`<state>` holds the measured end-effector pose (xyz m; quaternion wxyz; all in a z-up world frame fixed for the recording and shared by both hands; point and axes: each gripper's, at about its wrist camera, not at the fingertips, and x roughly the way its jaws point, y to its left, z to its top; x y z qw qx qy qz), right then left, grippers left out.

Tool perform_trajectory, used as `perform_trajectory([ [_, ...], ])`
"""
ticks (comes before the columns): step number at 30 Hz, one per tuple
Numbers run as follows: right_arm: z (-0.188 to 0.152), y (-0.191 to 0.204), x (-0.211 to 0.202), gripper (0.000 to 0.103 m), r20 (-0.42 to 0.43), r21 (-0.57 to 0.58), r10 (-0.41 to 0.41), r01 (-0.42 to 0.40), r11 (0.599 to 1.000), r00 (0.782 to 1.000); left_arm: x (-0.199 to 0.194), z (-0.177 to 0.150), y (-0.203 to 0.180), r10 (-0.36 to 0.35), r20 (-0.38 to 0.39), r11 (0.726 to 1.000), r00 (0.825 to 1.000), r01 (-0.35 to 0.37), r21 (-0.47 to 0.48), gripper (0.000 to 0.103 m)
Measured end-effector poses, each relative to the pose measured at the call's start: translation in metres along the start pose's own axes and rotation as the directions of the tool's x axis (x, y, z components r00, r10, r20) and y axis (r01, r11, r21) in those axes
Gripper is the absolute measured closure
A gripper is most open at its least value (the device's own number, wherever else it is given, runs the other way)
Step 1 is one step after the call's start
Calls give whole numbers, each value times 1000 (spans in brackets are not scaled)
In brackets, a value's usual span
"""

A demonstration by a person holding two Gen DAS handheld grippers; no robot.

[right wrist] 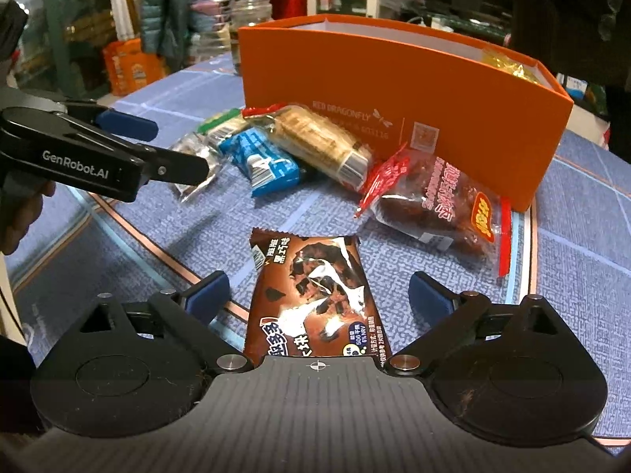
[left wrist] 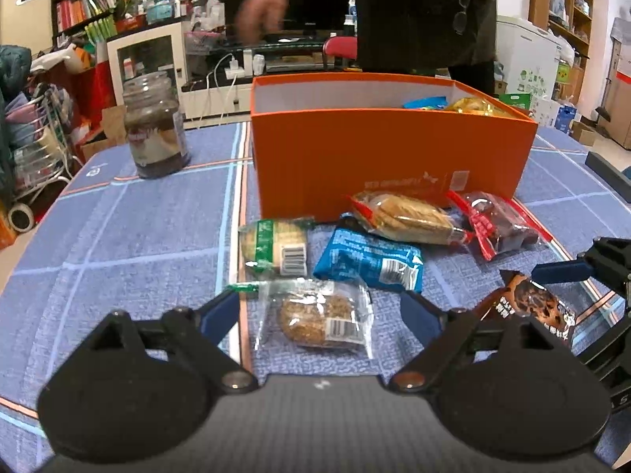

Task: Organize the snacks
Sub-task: 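Grasp a chocolate cookie packet with the right tool while the left tool grasps a clear oat-cookie bag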

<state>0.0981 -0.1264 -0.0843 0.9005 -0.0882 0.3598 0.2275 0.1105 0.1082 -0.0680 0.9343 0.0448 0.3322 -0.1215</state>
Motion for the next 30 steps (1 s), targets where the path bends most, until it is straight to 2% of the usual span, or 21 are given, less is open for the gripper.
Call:
perform_trajectory([
  [9,0,1,0,10,-3,-2,-1,1,1000,1000,16,-2,-4,13,-22,1000,1000,-13,26,14],
  [17,0,1,0,10,-2,-2,0,0,1000,1000,32,-3,1,11,-52,999,999,-13,-31,14],
  [23,0,1,1,10,-3,-2,1,-1,1000,1000,35,-3,2,23,-56,999,998,-25,-39,14],
  [26,-1,1,1,10,-4,-1,-1,1,1000,1000,36,-2,1,33,-58,998,998,-36,-46,16],
  [30,0,1,2,10,-10,4,-5,5,1000,1000,36,0,0,25,-58,998,998,-28,-54,25],
])
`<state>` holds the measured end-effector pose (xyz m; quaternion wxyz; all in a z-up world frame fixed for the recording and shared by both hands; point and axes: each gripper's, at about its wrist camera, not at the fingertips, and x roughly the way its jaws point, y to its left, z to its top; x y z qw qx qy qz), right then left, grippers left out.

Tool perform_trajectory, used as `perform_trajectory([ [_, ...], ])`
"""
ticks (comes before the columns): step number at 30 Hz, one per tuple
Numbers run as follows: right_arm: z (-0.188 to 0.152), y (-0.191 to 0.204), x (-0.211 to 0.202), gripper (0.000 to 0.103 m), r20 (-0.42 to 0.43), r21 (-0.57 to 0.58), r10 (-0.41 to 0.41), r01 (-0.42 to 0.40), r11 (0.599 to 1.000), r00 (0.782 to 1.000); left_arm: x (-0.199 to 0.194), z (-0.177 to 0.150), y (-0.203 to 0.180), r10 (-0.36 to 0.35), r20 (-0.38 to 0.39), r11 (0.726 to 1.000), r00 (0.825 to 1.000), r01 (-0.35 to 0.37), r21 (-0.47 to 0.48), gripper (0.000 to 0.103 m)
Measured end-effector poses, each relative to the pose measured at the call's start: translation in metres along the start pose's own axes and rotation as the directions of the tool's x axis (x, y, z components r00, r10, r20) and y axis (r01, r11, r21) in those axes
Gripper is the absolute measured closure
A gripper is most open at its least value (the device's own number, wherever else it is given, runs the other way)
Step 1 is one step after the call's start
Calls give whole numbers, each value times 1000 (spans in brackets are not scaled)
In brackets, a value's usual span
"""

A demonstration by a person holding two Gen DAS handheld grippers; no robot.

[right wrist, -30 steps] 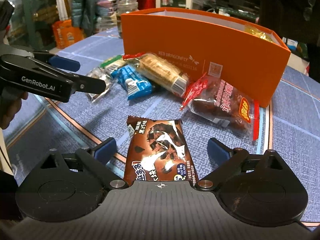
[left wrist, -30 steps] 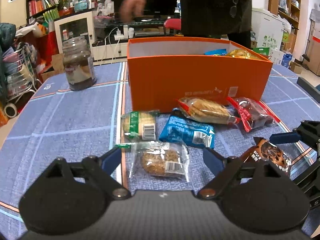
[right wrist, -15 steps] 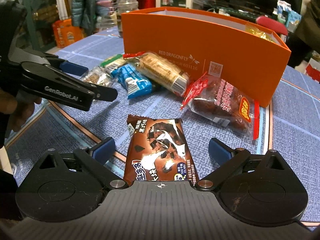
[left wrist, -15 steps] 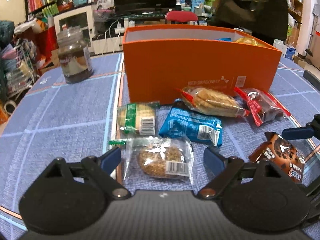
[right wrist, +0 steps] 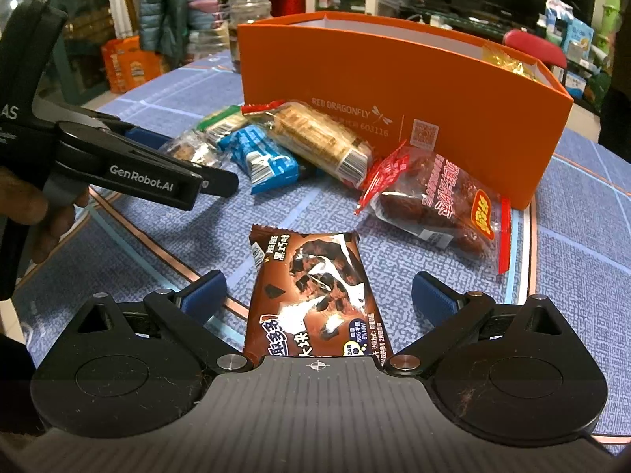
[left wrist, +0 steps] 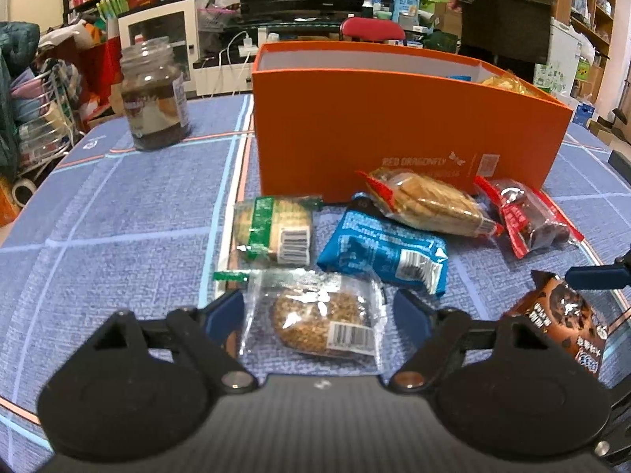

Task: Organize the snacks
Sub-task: 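Grasp a chocolate cookie packet with the right tool while the left tool grasps a clear oat-cookie bag, then lift both held packets and carry them over the orange box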

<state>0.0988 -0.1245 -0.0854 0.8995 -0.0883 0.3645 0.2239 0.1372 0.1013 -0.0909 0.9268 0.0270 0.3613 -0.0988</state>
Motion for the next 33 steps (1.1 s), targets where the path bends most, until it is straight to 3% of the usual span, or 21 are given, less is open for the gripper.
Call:
perform_trajectory([
  [5,5,0,2,14,-16,14,-15,15,1000,1000,-2,0,-3,-11,-2,1000,1000,11,8,28],
  [7,7,0,1,24,-21,21,-22,23,1000,1000,-4,0,-4,-18,-3,1000,1000,18,10,35],
  [9,10,0,-2,44,-28,19,-22,23,1000,999,-5,0,-4,-22,-5,1000,1000,23,8,35],
  [12,13,2,-4,64,-35,13,-25,25,1000,999,-6,-1,-4,-23,-7,1000,1000,23,3,37],
  [33,12,5,-21,64,7,-56,-81,81,995,997,-27,3,-3,-43,4,999,999,43,-1,47],
])
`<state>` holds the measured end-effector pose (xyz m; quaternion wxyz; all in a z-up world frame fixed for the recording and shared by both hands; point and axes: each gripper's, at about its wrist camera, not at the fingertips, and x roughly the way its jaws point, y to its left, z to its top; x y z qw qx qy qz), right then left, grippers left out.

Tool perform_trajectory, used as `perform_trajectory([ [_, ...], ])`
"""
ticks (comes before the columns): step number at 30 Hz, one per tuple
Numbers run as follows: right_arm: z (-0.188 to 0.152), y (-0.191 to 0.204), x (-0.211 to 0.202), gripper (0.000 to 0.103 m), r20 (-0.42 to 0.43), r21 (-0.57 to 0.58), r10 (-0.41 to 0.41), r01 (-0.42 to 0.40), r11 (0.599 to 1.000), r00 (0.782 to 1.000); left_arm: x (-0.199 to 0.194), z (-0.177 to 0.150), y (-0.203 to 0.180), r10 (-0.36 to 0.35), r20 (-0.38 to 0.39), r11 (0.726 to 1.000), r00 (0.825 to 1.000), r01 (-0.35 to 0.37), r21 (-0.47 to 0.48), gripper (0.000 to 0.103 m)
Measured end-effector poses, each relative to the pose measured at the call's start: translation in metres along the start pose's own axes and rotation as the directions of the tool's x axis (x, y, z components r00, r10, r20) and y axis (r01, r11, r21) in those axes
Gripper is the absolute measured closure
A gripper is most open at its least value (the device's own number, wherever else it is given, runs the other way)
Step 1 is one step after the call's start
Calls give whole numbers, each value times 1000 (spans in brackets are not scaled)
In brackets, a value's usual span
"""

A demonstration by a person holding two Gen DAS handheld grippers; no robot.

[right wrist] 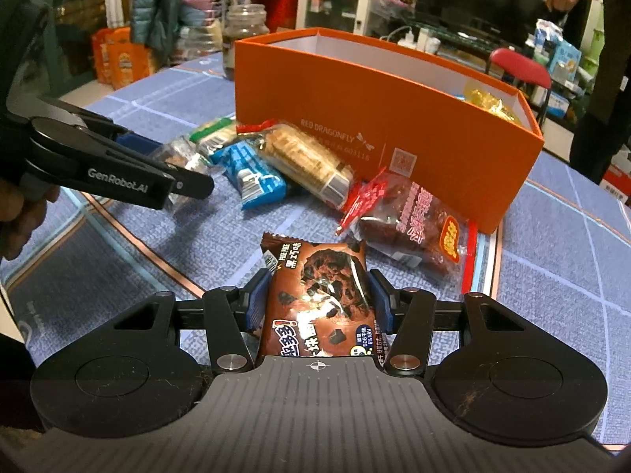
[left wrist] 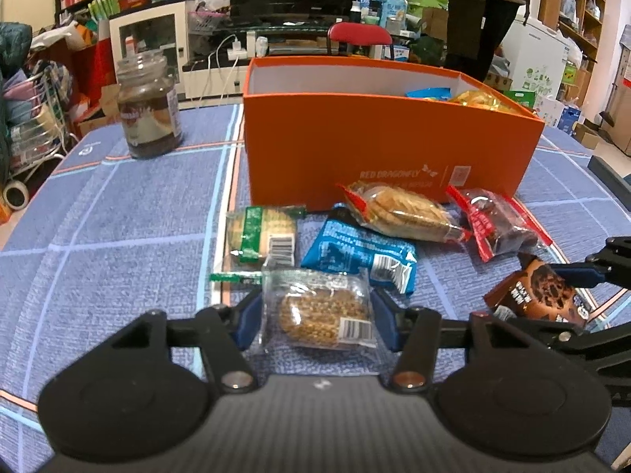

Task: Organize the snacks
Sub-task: 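Lift both held packets and carry them over the orange box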

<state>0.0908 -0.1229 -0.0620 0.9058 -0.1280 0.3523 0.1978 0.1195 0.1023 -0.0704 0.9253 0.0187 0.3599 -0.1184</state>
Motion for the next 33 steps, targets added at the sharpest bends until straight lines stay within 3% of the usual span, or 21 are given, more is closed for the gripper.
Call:
perform_trajectory([
  [33,5,-5,-17,64,58,-4,-43,44,999,997,-24,8,-4,-6,38,1000,999,7,-17,47],
])
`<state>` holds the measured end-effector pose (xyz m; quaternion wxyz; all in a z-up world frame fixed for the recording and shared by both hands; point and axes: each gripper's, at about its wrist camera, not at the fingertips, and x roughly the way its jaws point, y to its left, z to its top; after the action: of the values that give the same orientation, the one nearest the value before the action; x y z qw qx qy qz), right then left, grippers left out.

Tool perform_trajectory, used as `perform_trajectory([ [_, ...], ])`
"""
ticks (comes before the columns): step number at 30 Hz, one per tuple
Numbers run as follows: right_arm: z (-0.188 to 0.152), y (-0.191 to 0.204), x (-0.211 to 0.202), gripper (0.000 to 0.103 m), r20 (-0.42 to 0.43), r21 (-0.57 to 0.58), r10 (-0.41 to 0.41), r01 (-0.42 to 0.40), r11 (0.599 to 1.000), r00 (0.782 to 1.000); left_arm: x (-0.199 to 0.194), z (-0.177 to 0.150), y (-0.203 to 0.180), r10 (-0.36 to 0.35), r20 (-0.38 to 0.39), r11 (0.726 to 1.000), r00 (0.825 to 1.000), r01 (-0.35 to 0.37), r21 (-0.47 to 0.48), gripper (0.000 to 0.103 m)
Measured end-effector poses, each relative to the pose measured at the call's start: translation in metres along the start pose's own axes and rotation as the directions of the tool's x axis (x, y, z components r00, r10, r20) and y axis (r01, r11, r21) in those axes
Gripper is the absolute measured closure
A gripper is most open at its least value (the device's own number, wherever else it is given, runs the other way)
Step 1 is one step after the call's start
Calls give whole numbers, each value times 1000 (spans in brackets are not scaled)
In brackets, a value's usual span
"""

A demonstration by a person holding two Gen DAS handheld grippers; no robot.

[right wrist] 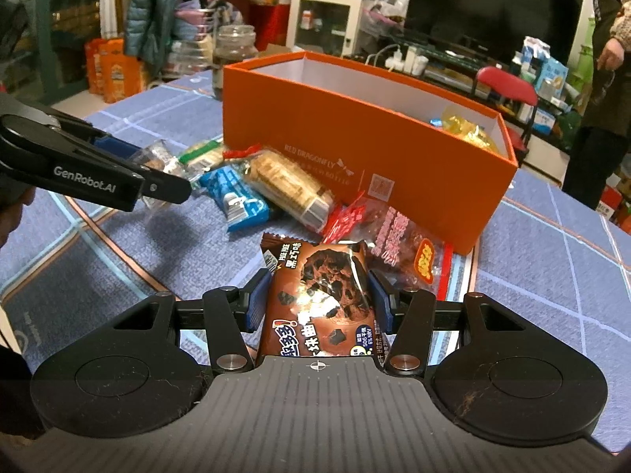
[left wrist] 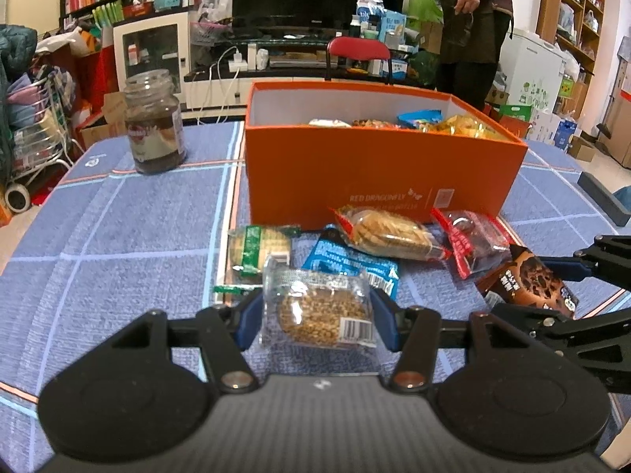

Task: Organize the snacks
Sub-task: 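Lift both held packets and carry them over the orange box, then open both tools to drop the packets into the orange box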

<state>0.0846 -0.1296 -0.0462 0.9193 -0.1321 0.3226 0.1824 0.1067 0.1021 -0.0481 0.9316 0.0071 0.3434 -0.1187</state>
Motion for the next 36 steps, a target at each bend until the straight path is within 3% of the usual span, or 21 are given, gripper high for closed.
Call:
perform_trajectory([
  [14,20,-7,-34,64,96,38,-26,23,999,995,-47,21,-6,-36,128,999,991,38,-9,47],
  [27,18,-17,-41,64,89,63,-40,35,997,995,-54,37,-13,-51,150,998,987,57,-36,47],
  [36,49,-62,-51,64,151,159,-76,51,986,986,-39,88,-20,-62,198,998,978,63,0,47],
])
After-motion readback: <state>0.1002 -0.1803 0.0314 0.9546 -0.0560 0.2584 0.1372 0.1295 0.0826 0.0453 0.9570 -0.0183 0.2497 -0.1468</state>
